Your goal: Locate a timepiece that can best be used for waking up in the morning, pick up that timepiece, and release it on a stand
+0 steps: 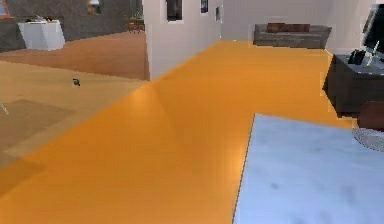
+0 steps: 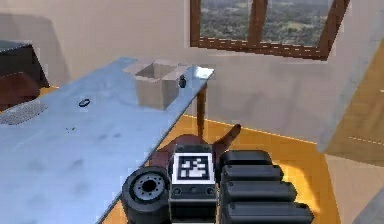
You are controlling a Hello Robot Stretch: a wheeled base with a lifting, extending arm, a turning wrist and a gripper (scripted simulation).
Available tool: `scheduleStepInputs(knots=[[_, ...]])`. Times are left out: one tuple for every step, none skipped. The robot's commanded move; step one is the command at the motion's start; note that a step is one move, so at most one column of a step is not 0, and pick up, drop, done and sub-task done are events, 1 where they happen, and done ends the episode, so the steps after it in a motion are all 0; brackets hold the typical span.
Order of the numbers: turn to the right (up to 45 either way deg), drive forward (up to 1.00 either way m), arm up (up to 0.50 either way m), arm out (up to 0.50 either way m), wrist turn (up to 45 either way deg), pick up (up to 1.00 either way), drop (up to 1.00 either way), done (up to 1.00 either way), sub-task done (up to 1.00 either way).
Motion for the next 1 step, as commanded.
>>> scheduleStepInputs(knots=[[0.0, 1.0, 0.0, 0.0, 0.0, 0.0, 0.0, 0.0, 0.0]])
